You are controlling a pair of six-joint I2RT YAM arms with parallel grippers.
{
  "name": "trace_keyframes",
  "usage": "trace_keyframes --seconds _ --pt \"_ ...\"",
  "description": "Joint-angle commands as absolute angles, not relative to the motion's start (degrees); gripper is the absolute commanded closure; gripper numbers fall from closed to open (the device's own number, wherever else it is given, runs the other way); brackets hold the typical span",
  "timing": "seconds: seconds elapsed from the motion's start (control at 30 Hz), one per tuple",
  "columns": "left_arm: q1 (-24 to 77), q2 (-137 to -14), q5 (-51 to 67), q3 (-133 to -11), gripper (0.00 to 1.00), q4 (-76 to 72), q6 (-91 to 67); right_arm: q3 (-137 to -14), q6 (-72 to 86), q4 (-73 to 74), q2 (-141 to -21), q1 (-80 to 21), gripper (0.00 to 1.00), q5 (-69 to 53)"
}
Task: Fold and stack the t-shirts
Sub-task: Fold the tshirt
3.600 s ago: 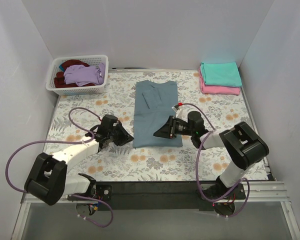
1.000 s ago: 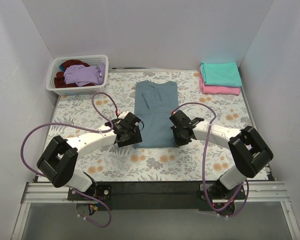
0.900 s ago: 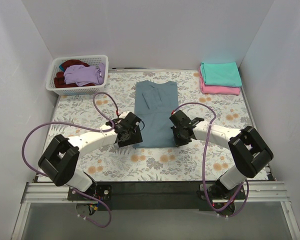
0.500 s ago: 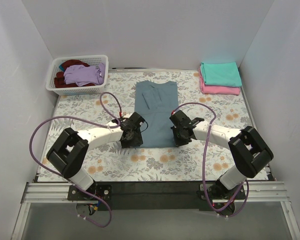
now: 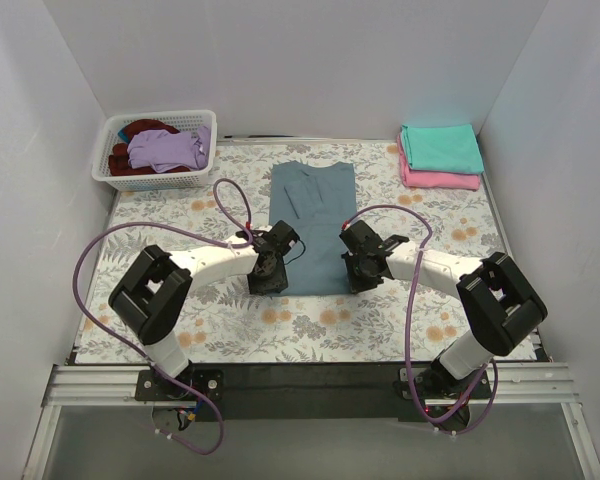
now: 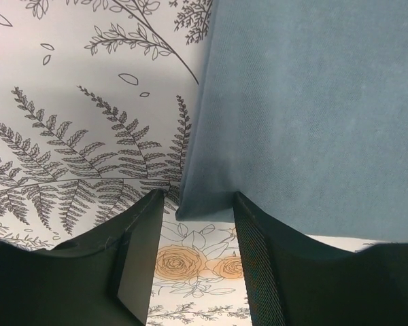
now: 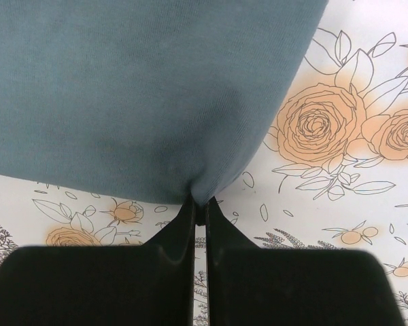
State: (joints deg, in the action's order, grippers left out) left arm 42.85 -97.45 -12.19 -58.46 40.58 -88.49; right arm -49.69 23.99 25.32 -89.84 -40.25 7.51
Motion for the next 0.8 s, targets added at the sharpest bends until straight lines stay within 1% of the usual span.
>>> trace_keyframes --seconds 0.0,0.17,0.3,0.43,0.63,0.73,0.77 --pt "44.6 -101.1 -10.9 -57.3 0.55 43.9 -89.9 -46.5 23.2 27.6 -91.7 -40.3 0.99 8.9" --pt "45.3 -101.3 -10.8 -57.1 0.57 44.6 -90.5 -46.6 23.1 27.4 -91.8 -40.3 0.99 8.7" --pt "45.3 -101.9 -10.5 -57.5 0.76 44.6 -90.4 -46.6 22.9 27.4 -91.8 -40.4 0.99 8.4" --pt "45.4 -101.3 -10.4 -57.5 1.0 44.6 -90.5 -46.7 22.9 27.6 -90.7 -40.7 0.99 8.5" --pt "45.6 -96.4 -10.2 -57.6 1.0 46.6 -90.9 -48.6 21.8 31.8 -87.2 -42.3 0.99 8.0" --pt "47.1 -93.3 -9.0 -57.8 1.0 50.6 -91.8 -48.3 22.1 35.0 -83.1 -44.1 0.99 5.7" --pt "49.0 -92.4 -8.4 -57.7 1.0 51.8 -92.3 -47.7 22.5 36.1 -81.8 -44.7 0.99 4.5"
